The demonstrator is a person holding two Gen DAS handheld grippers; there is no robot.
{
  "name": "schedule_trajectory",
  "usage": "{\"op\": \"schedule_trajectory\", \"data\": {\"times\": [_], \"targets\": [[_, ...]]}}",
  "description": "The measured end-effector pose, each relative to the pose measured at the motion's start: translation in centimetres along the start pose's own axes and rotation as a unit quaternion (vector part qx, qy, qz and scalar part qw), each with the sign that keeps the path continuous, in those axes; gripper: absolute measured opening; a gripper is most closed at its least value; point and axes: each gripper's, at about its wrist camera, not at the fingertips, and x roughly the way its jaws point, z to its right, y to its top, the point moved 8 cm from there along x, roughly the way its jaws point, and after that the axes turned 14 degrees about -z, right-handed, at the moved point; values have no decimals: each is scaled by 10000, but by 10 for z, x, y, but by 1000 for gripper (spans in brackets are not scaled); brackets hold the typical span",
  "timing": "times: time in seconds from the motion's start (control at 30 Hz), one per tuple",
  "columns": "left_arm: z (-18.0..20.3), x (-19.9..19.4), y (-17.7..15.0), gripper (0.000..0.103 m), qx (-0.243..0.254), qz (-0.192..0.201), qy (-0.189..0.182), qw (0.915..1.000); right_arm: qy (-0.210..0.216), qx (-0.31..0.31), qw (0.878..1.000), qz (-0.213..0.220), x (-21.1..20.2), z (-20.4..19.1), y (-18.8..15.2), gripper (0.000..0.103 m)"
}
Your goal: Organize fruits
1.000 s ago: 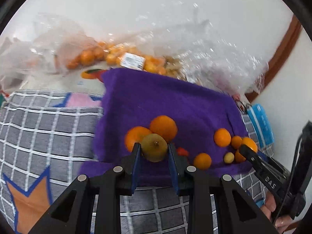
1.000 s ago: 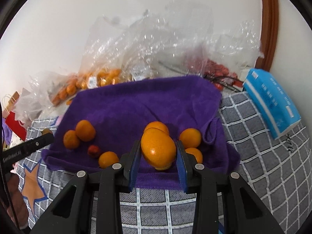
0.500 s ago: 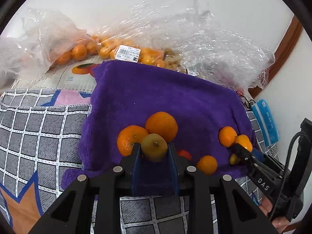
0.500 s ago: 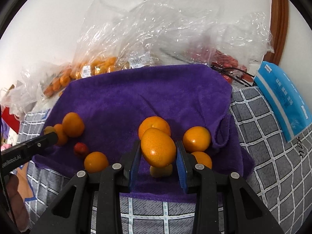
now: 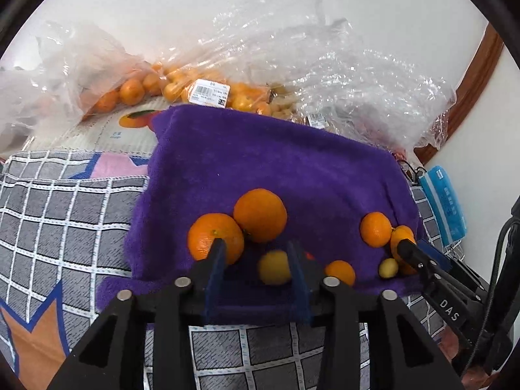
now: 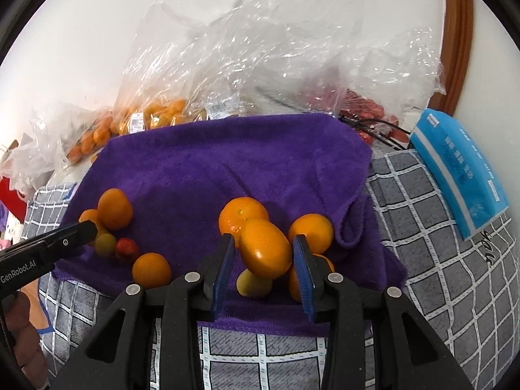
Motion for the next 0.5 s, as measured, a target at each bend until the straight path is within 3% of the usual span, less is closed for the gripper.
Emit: {"op": "schedule_trajectory", "data": {"times": [0.23, 0.33, 0.5], "targets": [[6, -36, -16, 56, 179, 199, 91, 9996, -39, 47, 9996, 261, -40, -5, -4, 46], [10, -59, -26, 71, 249, 383, 205, 9987, -27, 13, 9992, 391, -65, -11, -11, 51], [21, -96, -51, 78, 447, 644, 466, 9958, -115, 18, 9978, 655, -108, -13, -29, 51]]}}
